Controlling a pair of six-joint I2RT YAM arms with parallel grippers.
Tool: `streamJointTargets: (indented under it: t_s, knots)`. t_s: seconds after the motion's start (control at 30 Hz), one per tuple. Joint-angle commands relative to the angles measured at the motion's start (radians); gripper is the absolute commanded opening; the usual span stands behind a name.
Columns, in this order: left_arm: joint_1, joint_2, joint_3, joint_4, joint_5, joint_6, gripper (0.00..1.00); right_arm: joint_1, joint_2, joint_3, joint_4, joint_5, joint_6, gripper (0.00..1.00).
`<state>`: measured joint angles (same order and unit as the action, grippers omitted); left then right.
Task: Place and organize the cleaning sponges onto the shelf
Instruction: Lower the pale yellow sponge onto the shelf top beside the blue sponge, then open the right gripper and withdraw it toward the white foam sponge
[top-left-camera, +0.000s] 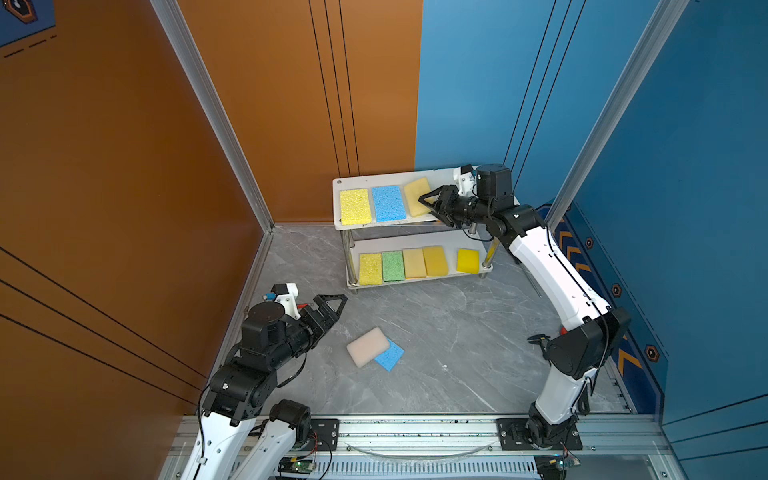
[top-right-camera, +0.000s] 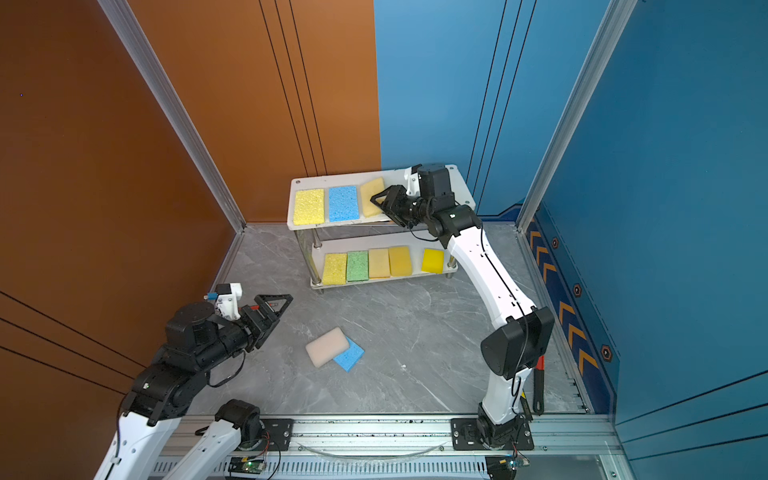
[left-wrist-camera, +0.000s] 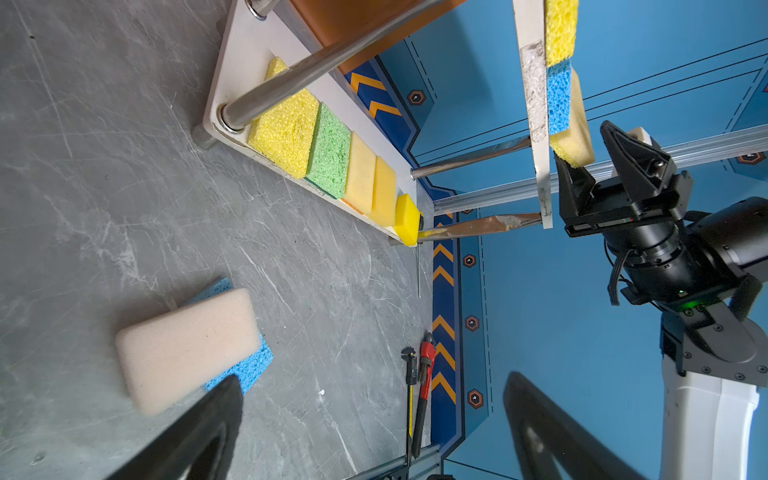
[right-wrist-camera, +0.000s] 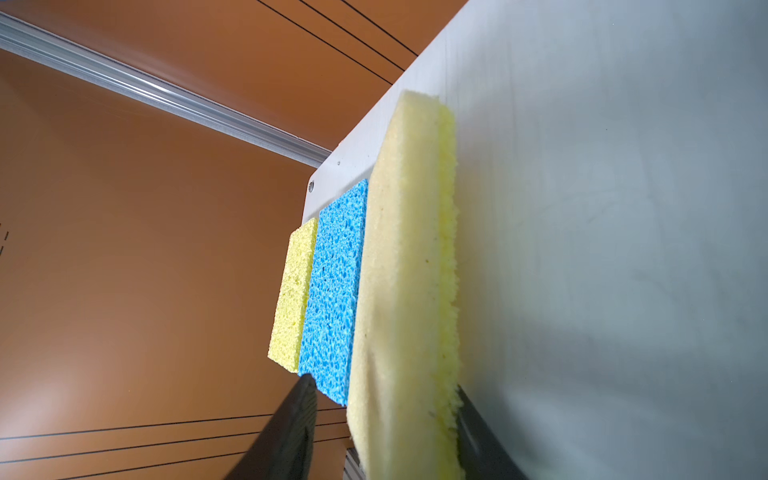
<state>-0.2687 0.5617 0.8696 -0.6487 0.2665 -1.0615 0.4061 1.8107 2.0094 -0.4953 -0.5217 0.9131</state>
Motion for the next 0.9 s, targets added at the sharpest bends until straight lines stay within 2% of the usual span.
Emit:
streamJointTargets:
  t_s: [0.0, 0.23, 0.47, 0.6, 0.87]
  knots:
    - [0.015, -0.005, -0.003, -0.011, 0.026, 0.02, 0.98, 0.012, 0.003, 0.037, -0.083, 0.009, -0.062, 0.51]
    - [0.029, -0.003, -0.001, -0.011, 0.04, 0.021, 0.98, 0.039, 0.058, 0.173, -0.309, 0.111, -0.272, 0.56]
    - [0.044, -0.008, 0.0, -0.012, 0.053, 0.016, 0.98, 0.042, 0.116, 0.296, -0.441, 0.204, -0.391, 0.58]
    - [0.054, -0.013, 0.0, -0.022, 0.06, 0.018, 0.98, 0.041, 0.121, 0.316, -0.466, 0.249, -0.426, 0.61]
    - [0.077, -0.002, 0.005, -0.023, 0.081, 0.024, 0.98, 0.054, 0.124, 0.32, -0.466, 0.243, -0.44, 0.69]
